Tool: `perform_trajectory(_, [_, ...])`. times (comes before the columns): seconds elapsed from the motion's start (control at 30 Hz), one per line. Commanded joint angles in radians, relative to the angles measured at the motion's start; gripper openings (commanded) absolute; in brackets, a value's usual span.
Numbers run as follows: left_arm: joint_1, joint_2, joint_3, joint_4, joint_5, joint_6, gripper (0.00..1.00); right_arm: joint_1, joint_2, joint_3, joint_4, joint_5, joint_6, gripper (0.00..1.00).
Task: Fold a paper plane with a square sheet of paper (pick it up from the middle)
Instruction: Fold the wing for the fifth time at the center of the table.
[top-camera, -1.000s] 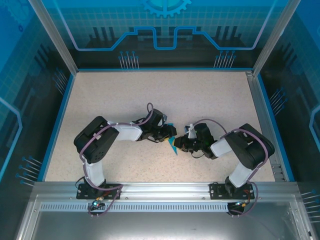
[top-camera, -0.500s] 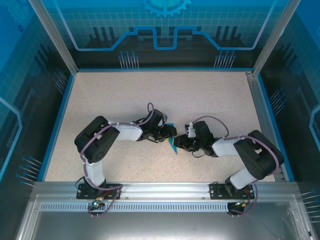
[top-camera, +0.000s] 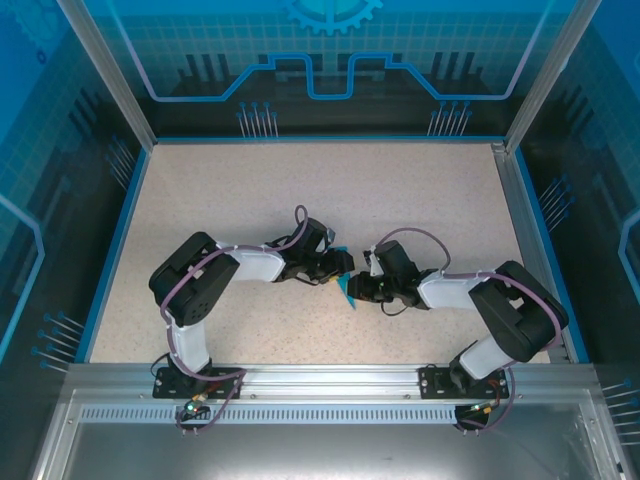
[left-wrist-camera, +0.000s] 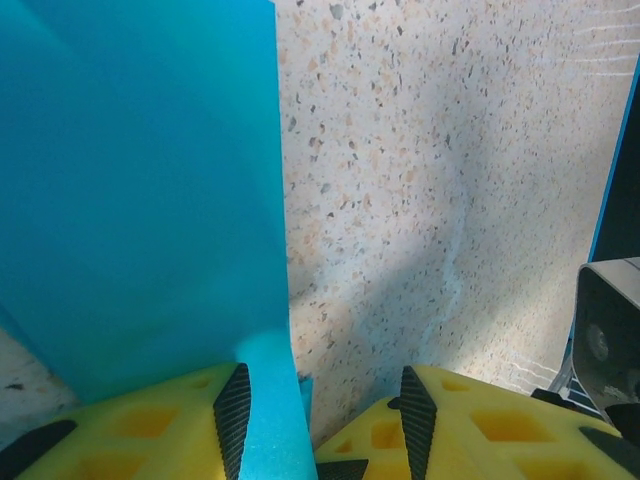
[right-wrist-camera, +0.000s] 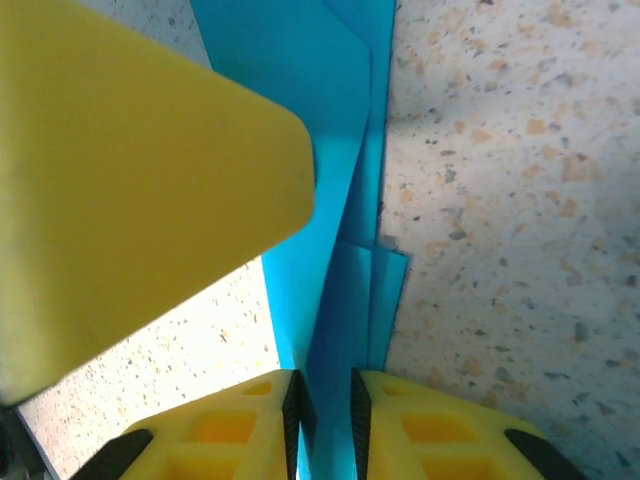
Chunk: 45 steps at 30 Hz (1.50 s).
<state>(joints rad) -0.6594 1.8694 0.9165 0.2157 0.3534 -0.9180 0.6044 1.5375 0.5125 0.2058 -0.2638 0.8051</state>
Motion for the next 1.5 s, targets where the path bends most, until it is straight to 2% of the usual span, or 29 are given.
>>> perform_trajectory(0.0, [-0.006, -0.017, 0.031, -0.002, 0.02, 0.002, 0.48, 0.002, 0.027, -0.028, -0.108, 0.049, 0.024, 0.2])
perform_trajectory(0.2, [-0.005, -0.046, 0.041, -0.016, 0.023, 0.027, 0.5, -0.034, 0.044, -0.057, -0.062, 0.007, 0.069, 0.16])
perform_trajectory(0.47, [-0.002, -0.064, 0.034, 0.006, 0.039, 0.052, 0.53, -0.042, 0.047, -0.067, -0.07, 0.008, 0.071, 0.15])
perform_trajectory(0.83, [-0.002, 0.063, 0.074, 0.004, 0.055, 0.054, 0.52, -0.041, 0.068, -0.068, -0.074, 0.008, 0.087, 0.15])
perform_trajectory(1.0, [0.001, 0.074, 0.07, -0.08, 0.028, 0.052, 0.49, -0.042, 0.014, -0.058, -0.088, -0.026, 0.089, 0.17])
perform_trajectory(1.33, [0.0, 0.069, 0.054, -0.068, 0.049, 0.064, 0.49, -0.05, -0.189, -0.019, -0.211, -0.04, 0.079, 0.25])
perform_trajectory(1.43, [-0.001, 0.068, 0.058, -0.069, 0.055, 0.068, 0.49, -0.056, -0.188, -0.021, -0.146, -0.122, 0.086, 0.21])
perform_trajectory(1.47, [-0.001, 0.068, 0.058, -0.07, 0.056, 0.068, 0.49, -0.057, -0.171, -0.009, -0.149, -0.136, 0.094, 0.17])
